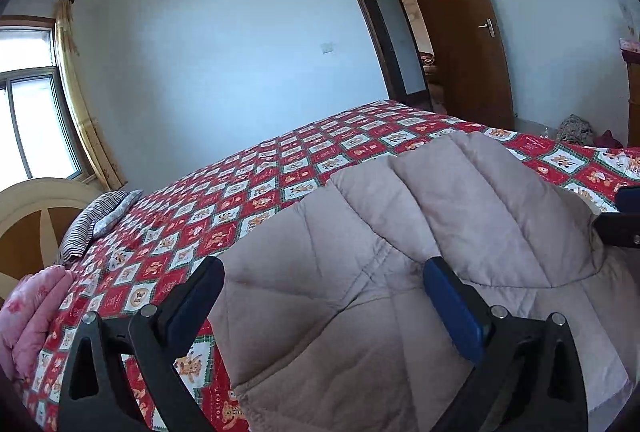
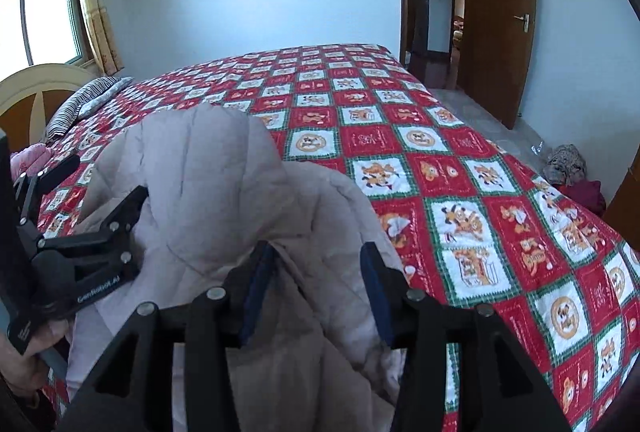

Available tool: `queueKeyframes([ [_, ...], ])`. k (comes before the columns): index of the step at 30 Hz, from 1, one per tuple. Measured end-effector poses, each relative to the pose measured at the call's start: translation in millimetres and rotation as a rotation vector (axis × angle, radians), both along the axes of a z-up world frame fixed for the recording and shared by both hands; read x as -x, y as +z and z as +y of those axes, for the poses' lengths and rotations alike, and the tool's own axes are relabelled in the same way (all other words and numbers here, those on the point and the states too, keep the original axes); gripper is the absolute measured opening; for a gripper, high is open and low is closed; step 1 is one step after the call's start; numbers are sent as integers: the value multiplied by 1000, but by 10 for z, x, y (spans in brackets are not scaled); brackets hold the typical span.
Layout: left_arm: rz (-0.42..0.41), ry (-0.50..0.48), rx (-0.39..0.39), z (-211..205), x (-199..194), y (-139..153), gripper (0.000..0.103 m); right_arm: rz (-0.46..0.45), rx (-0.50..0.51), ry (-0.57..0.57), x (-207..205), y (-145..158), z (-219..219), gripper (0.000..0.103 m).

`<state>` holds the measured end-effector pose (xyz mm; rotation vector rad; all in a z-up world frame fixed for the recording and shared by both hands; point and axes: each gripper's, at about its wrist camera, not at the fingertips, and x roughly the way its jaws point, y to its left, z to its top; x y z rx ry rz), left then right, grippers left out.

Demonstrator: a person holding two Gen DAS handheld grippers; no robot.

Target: Fold large clothes

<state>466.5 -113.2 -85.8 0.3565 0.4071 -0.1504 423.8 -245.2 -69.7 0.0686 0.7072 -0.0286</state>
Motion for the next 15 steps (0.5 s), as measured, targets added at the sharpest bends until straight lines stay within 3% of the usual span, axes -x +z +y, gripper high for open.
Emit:
queueKeyframes([
  [5,3,-3,-21,-74,-29,-75,100,50,35,6,-338,-125,49,52],
  [10,102,-6,71,-21,-221,-173,102,70,16,2,-293,-437,23,52],
  [15,94,-6,71,-87,-236,-308,102,72,3,-7,-324,-586,-33,55],
])
